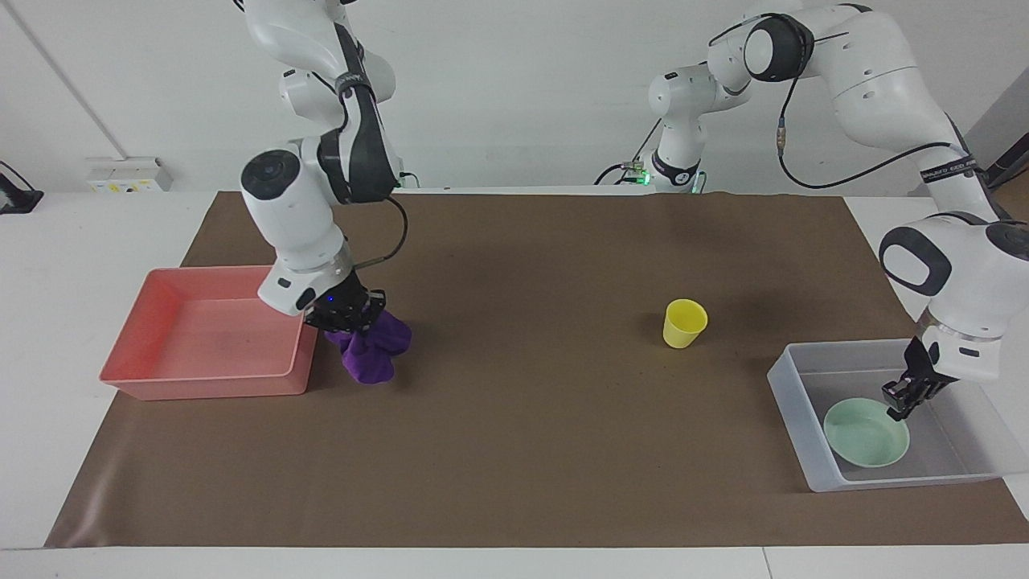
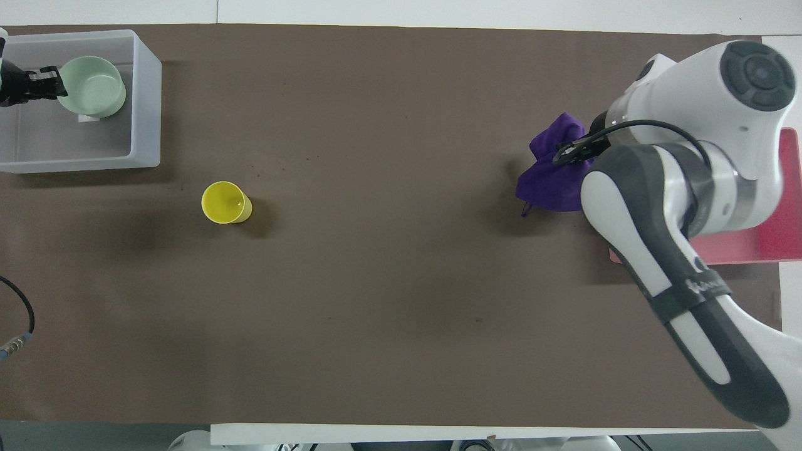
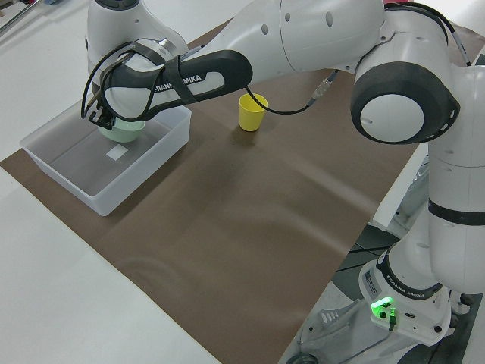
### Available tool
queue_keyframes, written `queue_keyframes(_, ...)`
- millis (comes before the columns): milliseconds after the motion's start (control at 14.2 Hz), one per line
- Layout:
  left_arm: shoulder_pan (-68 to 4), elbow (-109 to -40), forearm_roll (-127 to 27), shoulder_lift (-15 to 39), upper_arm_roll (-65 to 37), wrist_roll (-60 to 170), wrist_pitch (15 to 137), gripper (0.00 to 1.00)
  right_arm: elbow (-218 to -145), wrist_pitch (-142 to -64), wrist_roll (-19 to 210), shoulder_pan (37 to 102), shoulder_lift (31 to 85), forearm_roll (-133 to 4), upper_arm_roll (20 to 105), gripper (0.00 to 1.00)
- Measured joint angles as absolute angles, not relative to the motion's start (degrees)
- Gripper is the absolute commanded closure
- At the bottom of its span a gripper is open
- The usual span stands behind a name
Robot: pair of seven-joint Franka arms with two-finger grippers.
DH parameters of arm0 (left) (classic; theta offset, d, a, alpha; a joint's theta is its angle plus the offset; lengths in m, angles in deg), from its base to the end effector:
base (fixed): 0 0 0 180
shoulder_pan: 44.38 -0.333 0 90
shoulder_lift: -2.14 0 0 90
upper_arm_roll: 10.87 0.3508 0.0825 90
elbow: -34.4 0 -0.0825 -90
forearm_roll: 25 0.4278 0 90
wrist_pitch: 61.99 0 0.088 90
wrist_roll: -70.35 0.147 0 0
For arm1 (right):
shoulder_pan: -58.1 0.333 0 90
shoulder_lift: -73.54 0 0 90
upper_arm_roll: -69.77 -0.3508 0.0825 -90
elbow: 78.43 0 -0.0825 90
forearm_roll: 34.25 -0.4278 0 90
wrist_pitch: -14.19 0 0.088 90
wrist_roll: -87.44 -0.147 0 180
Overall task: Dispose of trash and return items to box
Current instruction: 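Carry the purple cloth into the pink tray with the right gripper, then grasp the yellow cup with the left gripper while the right gripper releases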
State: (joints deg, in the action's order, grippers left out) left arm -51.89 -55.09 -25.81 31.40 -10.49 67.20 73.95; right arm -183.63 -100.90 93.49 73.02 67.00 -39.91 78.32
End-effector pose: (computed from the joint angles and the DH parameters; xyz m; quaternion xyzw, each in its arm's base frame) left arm 0.7784 0.1066 0.3509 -0.9838 -0.0987 -0.1495 0.0021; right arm 0.6410 0.0837 0.4498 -0.9949 -0.0893 -0.0299 0.0370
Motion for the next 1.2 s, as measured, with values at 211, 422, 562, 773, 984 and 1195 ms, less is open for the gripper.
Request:
queue_keyframes(211,-51.30,-52.50,-25.67,27.18,-10.61,67.03,64.90,0.00,-181.66,-93.98,93.52,69.10,71.86,-39.78,78.45,1.00)
queue_keyframes(422,-48.35,-51.38,-25.52,18.82,-10.84,65.66,51.31,0.00,-180.11,-87.62,96.62,64.12,75.56,-39.49,78.55,1.00)
queue_keyframes(562,-46.03,-52.53,-25.37,14.25,-10.94,65.10,43.53,0.00,-179.69,-86.19,100.77,59.96,76.30,-39.10,78.65,1.00)
queue_keyframes(773,-40.35,-61.00,-25.31,8.92,-11.10,63.43,40.72,0.00,-181.38,-86.55,103.80,54.95,75.69,-37.62,78.77,1.00)
queue_keyframes(984,-35.53,-74.29,-25.26,4.32,-11.29,61.25,46.90,0.00,-185.77,-92.12,105.79,52.52,73.96,-37.24,78.76,0.98)
queue_keyframes(1195,-32.65,-86.31,-25.26,0.69,-11.40,60.24,56.50,0.00,-191.33,-98.55,106.04,51.78,71.97,-37.22,78.70,0.93)
